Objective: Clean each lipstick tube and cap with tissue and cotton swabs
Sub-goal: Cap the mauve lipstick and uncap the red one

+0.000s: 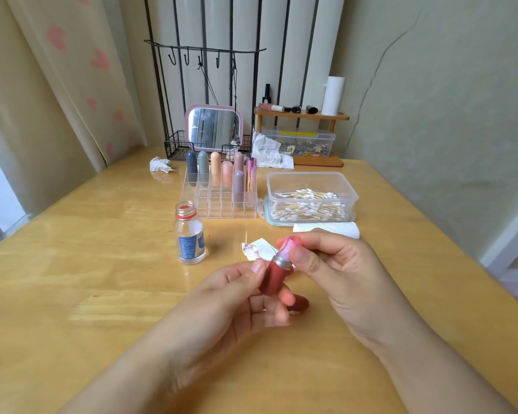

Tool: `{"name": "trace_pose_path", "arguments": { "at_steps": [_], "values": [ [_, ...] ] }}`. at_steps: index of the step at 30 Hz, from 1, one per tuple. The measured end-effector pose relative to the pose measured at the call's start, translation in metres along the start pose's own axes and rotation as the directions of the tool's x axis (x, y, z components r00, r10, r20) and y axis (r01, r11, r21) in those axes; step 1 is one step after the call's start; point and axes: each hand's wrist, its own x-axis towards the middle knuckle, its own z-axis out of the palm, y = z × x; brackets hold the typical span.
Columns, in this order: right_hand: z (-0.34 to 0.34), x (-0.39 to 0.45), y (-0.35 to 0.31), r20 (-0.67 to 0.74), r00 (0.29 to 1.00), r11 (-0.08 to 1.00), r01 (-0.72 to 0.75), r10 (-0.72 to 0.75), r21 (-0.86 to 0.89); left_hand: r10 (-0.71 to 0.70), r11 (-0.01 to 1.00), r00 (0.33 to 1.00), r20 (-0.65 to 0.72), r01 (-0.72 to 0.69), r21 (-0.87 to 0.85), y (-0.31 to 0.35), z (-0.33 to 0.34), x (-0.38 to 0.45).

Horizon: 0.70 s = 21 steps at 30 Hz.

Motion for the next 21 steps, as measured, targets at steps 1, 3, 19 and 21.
{"name": "trace_pose_path", "arguments": {
  "at_steps": [1,3,19,21],
  "values": [
    [0.001,-0.001,0.0,0.002,1.0,1.0,0.003,-0.003,0.012,0.014,1.0,1.0,-0.002,-0.014,0.021,-0.001,0.0,0.0],
    [0.001,-0.002,0.001,0.001,1.0,1.0,-0.015,0.015,0.017,0.052,0.997,0.998,-0.022,-0.051,0.051,-0.002,-0.001,0.0],
    [0.008,-0.004,0.006,-0.078,0.995,0.998,-0.063,0.062,-0.01,0.088,0.996,0.988,-0.127,-0.084,0.039,-0.006,0.008,0.001],
    [0.007,-0.003,0.008,-0.066,0.996,0.998,-0.066,0.067,0.008,0.14,0.99,0.981,-0.135,-0.139,0.013,-0.005,0.007,0.0]
  ]
}}
